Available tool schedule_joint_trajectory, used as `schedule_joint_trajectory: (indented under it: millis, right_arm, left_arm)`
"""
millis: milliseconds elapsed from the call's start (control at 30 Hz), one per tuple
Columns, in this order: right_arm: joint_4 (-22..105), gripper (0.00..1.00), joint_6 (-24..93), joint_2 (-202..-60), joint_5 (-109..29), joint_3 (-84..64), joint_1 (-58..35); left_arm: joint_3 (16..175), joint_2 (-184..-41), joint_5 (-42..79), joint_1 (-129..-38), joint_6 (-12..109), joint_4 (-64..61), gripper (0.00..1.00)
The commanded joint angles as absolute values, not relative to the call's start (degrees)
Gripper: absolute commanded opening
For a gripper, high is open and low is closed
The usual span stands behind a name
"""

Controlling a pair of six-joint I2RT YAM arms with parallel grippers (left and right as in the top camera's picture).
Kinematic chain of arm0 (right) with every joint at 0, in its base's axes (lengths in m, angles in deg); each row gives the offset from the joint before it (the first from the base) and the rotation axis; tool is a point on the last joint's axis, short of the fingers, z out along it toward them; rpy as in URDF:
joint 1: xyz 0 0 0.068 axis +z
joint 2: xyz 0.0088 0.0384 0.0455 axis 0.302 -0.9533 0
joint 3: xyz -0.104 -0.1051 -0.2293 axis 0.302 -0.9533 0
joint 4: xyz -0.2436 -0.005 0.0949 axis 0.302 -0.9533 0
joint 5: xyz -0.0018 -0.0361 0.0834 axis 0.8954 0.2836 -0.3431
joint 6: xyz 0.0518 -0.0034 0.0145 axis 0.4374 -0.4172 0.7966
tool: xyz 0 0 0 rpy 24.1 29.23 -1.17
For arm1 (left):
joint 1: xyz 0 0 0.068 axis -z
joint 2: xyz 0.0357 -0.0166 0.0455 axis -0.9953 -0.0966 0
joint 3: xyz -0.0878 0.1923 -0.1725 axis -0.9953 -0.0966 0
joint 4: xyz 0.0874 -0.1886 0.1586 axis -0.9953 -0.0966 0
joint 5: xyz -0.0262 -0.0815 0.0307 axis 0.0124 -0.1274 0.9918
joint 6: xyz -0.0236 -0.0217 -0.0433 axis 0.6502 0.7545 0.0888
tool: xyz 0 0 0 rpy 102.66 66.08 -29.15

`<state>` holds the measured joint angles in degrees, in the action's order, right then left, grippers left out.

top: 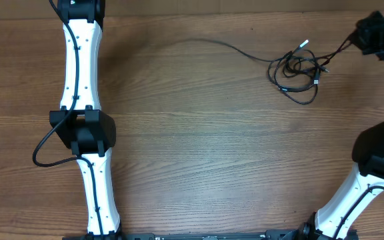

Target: Untangle cables

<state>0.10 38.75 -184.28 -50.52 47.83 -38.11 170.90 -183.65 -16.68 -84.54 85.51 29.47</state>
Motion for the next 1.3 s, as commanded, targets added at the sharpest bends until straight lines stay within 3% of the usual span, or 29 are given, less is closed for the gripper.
schedule_joint_trajectory:
  millis: [0, 400, 767, 1067, 1267]
  right_arm:
    - [0.45, 0.04, 38.31, -181.68, -50.04, 49.34, -37.06]
    - [1.19, 0.04, 38.29, -181.68, -55.31, 49.34, -31.33]
    - [6.29, 0.04, 36.52, -179.89, -71.61, 51.22, -30.81]
    - [5.04, 0.04, 35.58, -175.49, -76.7, 56.93, -30.81]
    - [1.96, 0.04, 36.41, -172.19, -76.68, 56.93, -30.81]
  left_arm:
    - [172.19, -183.39, -16.38, -84.38, 84.61, 29.78, 1.0]
    - [172.19, -183.39, -19.83, -78.44, 80.22, 31.18, 1.0]
    - [172.1, -183.41, -21.18, -70.83, 50.38, -1.54, 1.0]
    - [172.08, -183.41, -20.33, -67.79, 35.87, -15.25, 0.99]
    - [172.08, -183.41, -11.5, -65.04, 29.01, -22.26, 1.0]
